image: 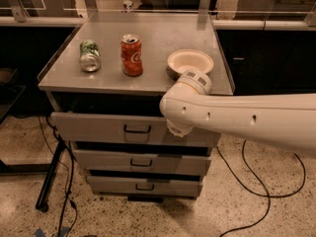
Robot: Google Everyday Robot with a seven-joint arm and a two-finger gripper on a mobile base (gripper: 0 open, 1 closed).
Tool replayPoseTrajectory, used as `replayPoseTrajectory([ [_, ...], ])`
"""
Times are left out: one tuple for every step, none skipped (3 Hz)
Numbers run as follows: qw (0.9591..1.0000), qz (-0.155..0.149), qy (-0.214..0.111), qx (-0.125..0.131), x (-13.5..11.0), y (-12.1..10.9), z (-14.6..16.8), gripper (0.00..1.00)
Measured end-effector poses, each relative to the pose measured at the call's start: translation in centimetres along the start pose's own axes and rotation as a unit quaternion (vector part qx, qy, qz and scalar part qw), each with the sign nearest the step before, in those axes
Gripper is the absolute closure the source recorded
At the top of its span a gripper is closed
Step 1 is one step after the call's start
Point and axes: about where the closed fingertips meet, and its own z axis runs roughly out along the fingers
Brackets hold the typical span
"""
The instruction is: Close top drawer
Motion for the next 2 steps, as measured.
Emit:
replayPoseTrajectory([
  [1.0000,-0.001,0.000,0.001,-0.03,-0.06,0.02,0.81],
  [1.0000,-0.001,0.000,0.001,-0.03,-0.06,0.01,0.59],
])
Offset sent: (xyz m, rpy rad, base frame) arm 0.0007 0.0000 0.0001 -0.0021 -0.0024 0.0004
